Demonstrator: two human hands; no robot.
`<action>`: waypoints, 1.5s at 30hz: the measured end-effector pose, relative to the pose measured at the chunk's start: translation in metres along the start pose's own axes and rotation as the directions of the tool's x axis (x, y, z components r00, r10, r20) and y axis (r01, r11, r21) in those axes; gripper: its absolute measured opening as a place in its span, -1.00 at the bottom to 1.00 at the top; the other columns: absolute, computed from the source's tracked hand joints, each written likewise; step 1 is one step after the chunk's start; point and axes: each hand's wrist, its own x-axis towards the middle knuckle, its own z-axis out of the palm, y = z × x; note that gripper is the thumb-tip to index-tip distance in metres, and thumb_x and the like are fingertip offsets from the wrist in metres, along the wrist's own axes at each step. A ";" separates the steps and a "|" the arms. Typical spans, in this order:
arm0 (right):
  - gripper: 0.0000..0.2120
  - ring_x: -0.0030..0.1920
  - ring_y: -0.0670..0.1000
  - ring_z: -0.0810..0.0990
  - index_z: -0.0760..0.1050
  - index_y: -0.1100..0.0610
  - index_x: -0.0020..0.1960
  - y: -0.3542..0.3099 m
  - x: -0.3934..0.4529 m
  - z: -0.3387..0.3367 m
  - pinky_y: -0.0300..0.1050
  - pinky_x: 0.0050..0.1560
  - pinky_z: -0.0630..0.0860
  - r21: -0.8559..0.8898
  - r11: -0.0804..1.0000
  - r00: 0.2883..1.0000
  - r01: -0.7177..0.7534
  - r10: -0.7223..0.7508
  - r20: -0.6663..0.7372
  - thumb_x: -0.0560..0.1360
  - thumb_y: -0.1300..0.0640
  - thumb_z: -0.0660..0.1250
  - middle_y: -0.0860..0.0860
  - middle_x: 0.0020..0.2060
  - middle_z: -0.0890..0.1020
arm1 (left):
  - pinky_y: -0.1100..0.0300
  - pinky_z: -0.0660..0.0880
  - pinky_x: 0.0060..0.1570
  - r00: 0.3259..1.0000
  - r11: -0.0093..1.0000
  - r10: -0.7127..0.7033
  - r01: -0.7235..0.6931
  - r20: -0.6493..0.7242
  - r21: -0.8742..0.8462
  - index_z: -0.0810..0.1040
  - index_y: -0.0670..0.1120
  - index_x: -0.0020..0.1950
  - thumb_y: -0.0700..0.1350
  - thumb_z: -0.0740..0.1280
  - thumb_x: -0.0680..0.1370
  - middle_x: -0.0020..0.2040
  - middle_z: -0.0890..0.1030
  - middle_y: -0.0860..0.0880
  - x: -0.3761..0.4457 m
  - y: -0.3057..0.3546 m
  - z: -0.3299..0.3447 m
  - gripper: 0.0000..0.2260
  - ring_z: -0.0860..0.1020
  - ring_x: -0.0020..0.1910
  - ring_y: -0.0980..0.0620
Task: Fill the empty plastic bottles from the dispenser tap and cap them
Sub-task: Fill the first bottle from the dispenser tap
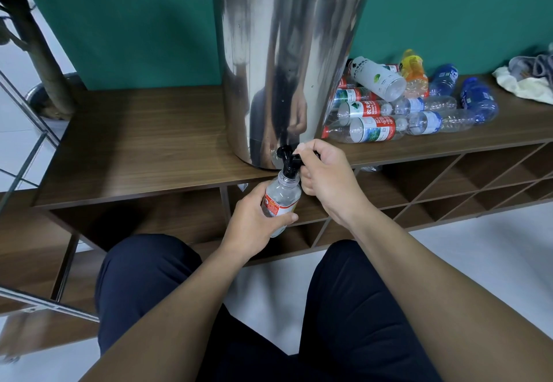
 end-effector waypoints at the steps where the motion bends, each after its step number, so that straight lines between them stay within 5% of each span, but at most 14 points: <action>1: -0.77 -0.43 -0.03 0.21 0.55 0.15 0.02 0.000 0.000 0.000 -0.15 -0.45 0.19 0.001 1.000 1.000 -0.001 0.001 -0.001 0.79 0.06 0.27 0.02 -0.40 0.30 | 0.08 0.63 0.37 1.000 1.000 0.002 -0.002 -0.004 -0.002 0.60 0.10 0.51 -0.09 0.74 0.45 0.25 0.74 0.22 0.000 0.000 0.000 -0.33 0.70 0.25 0.21; 7: -0.76 -0.43 -0.04 0.22 0.55 0.17 0.03 0.000 -0.001 0.000 -0.14 -0.44 0.20 -0.021 1.000 1.000 0.001 -0.001 0.000 0.79 0.04 0.27 0.00 -0.41 0.33 | 0.17 0.62 0.34 1.000 1.000 0.005 -0.005 -0.023 0.006 0.60 0.08 0.52 -0.10 0.74 0.45 0.25 0.74 0.24 0.001 -0.001 0.003 -0.33 0.69 0.23 0.24; 24: -0.65 -0.43 -0.04 0.22 0.45 0.40 0.12 -0.003 -0.002 0.001 -0.16 -0.45 0.20 -0.035 0.999 1.000 0.003 -0.004 -0.028 0.78 0.07 0.28 0.00 -0.41 0.32 | -0.06 0.66 0.35 1.000 1.000 -0.006 0.007 -0.029 0.015 0.62 0.14 0.44 -0.02 0.75 0.42 0.23 0.75 0.21 0.005 -0.007 0.005 -0.37 0.71 0.23 0.18; 39: -0.73 -0.42 -0.11 0.37 0.60 0.11 -0.01 -0.001 -0.002 -0.001 -0.10 -0.29 0.32 -0.179 0.983 0.997 0.032 -0.045 -0.070 0.76 -0.01 0.29 -0.15 -0.46 0.44 | 0.01 0.66 0.34 0.999 0.998 -0.019 0.021 -0.033 0.054 0.60 0.15 0.45 0.00 0.75 0.44 0.23 0.74 0.23 0.003 -0.004 0.005 -0.37 0.69 0.22 0.23; 45: -0.73 -0.28 -0.08 0.52 0.62 0.10 -0.05 -0.003 -0.008 0.004 -0.05 -0.14 0.48 -0.368 0.922 0.968 0.118 -0.189 -0.162 0.75 0.01 0.30 -0.12 -0.36 0.57 | 0.02 0.65 0.34 0.999 0.999 -0.037 0.038 -0.039 0.031 0.61 0.15 0.44 -0.03 0.75 0.44 0.21 0.75 0.23 0.003 -0.003 0.005 -0.39 0.70 0.21 0.23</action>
